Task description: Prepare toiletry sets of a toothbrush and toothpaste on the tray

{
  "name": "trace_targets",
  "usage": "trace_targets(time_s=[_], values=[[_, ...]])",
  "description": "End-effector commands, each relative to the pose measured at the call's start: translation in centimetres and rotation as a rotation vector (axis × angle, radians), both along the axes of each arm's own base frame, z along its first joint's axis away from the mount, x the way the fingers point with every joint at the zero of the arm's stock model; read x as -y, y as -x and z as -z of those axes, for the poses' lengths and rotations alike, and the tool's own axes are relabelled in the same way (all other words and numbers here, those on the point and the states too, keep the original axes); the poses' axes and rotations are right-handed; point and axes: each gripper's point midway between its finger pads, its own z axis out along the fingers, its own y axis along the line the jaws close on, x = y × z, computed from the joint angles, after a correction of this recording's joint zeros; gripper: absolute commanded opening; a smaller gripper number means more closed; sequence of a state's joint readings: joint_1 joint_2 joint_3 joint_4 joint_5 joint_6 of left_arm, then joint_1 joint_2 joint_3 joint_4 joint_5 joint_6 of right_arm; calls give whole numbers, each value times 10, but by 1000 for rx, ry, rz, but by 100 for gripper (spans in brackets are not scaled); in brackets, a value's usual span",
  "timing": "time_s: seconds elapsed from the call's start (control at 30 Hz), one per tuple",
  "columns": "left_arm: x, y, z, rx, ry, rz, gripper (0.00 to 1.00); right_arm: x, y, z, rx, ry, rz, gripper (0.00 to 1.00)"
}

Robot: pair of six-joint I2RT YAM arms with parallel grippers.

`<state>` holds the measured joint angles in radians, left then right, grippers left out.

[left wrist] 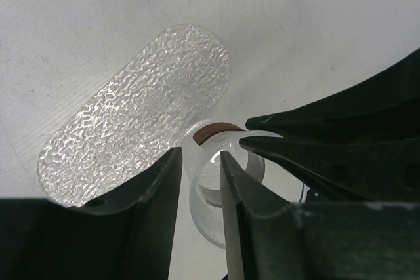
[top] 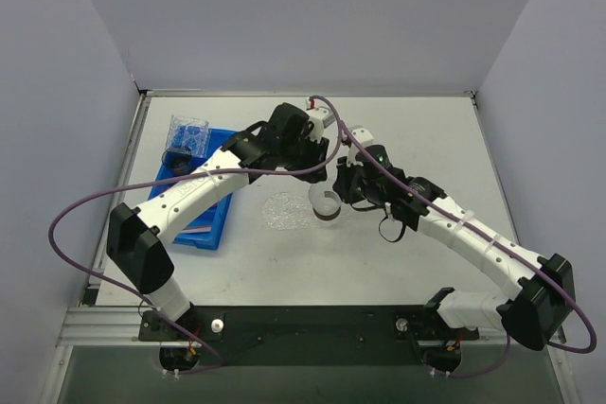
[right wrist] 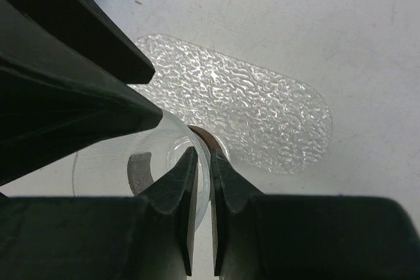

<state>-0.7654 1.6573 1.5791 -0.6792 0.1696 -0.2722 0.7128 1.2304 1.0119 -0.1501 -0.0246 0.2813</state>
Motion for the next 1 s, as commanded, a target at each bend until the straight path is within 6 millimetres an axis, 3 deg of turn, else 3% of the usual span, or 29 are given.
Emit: trace_targets(time_s=[0.0, 0.17, 0.4, 0.63, 0.97], values=[[19, -9, -33, 52, 153, -40, 42, 3, -6, -8, 16, -67, 47, 0], [15, -12, -20, 20, 134, -100, 54, 5, -14, -1, 37, -86, 71, 0], [-7, -21, 0, -107, 123, -363, 57, 27, -40, 4, 94, -70, 254, 0], [-4, -14, 24, -247, 147, -478, 59, 36, -52, -1, 106, -102, 392, 0], [13, -5, 47, -356, 166, -432, 59, 26, -53, -9, 123, -147, 387, 0]])
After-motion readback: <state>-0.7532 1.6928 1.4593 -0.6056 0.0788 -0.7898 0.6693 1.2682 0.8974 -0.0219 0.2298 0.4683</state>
